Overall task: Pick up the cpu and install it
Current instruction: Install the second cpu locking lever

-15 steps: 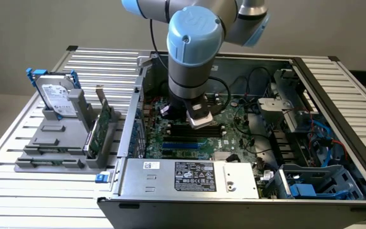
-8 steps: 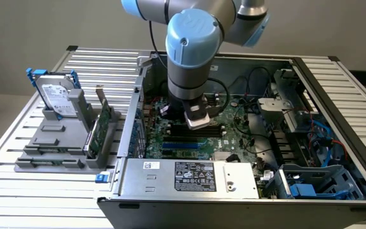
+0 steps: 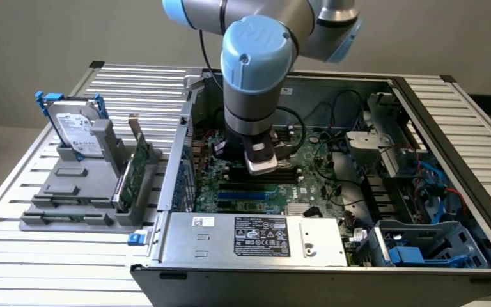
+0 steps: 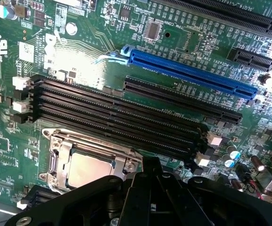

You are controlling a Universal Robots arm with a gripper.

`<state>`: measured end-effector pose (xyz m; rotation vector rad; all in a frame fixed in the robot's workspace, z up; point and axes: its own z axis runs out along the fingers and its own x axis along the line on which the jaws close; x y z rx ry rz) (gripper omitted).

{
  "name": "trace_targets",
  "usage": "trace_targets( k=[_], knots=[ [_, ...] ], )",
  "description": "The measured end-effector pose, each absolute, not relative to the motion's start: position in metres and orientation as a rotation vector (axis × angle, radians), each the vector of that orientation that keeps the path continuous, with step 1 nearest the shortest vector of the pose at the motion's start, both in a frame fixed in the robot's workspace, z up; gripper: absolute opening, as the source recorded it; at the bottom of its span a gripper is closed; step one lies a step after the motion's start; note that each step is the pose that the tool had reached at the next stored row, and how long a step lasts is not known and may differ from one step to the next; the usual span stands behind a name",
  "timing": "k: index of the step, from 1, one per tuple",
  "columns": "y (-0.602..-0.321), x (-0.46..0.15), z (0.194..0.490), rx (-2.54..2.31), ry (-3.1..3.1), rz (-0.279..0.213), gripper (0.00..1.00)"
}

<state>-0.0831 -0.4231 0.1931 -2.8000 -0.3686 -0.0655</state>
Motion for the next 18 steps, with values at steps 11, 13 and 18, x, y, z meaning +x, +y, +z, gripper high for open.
trace_targets(
  k=[11, 13, 18],
  knots=[
    [-0.422, -0.0841, 0.1887, -2.814, -0.252, -0.056, 0.11],
    [-0.422, -0.0841, 0.1886, -2.815, -0.237, -0.055, 0.11],
    [-0.422, -0.084, 0.1904, -2.817, -0.209, -0.054, 0.11]
  ],
)
